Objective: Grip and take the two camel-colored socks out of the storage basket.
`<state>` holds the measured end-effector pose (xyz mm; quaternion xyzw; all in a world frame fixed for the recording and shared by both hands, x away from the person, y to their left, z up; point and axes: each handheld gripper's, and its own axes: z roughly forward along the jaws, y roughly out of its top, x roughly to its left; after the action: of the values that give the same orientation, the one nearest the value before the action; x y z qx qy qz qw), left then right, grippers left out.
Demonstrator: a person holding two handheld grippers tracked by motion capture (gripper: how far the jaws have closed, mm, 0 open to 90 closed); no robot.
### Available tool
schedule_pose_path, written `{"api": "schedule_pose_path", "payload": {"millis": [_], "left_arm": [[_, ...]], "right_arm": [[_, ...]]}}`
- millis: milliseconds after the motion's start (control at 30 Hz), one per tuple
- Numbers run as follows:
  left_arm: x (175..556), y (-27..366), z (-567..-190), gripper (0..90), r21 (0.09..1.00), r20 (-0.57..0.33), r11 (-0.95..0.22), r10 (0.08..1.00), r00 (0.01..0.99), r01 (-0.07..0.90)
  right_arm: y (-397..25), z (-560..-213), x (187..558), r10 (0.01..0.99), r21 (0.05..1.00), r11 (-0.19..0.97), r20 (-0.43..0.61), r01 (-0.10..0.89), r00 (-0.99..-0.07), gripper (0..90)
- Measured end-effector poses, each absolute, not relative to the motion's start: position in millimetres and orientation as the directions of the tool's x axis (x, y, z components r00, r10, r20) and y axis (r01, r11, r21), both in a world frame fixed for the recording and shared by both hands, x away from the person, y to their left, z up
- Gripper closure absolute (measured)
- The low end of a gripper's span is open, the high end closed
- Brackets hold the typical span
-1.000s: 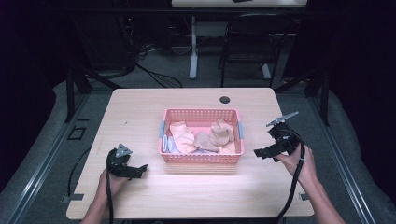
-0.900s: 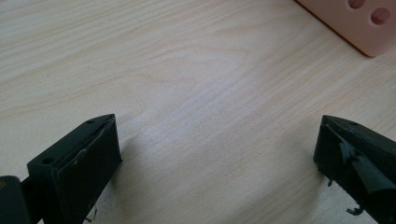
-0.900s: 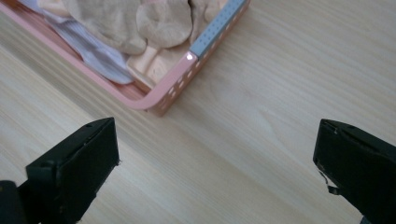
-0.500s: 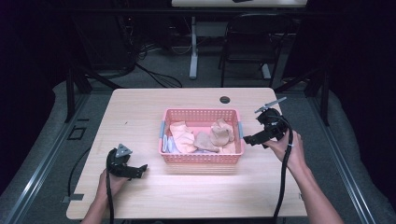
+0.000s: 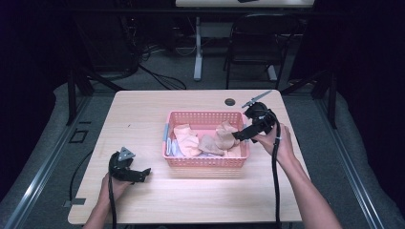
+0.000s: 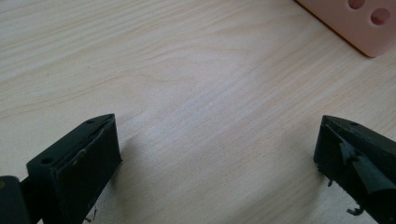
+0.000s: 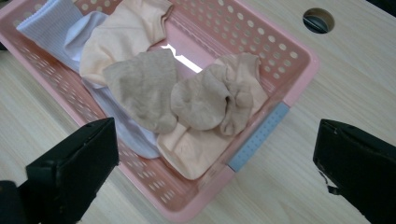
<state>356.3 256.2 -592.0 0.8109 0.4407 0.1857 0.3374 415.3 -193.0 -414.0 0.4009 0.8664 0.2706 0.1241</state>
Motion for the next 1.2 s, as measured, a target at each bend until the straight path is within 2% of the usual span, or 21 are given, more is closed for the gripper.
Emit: {"api": "schedule_pose_path", "payload": {"millis": [633, 1000, 1200], "left_arm": [[356.3, 256.2, -592.1, 0.1, 0.711, 0.004, -0.384, 0.84, 0.543, 0.589], [356.5, 256.3, -592.1, 0.1, 0.711, 0.005, -0.385, 0.839, 0.544, 0.588], [356.5, 256.3, -592.0, 0.1, 0.711, 0.005, -0.386, 0.838, 0.545, 0.588]], "right_arm": [[-136.8, -441.7, 427.4, 0.7, 0.516, 0.593, 0.049, 0.618, -0.713, 0.0], [-104.4, -475.6, 434.2, 0.682, 0.455, 0.62, 0.091, 0.639, -0.726, 0.1], [-94.2, -486.2, 436.7, 0.681, 0.412, 0.642, 0.081, 0.646, -0.728, 4.8]]}}
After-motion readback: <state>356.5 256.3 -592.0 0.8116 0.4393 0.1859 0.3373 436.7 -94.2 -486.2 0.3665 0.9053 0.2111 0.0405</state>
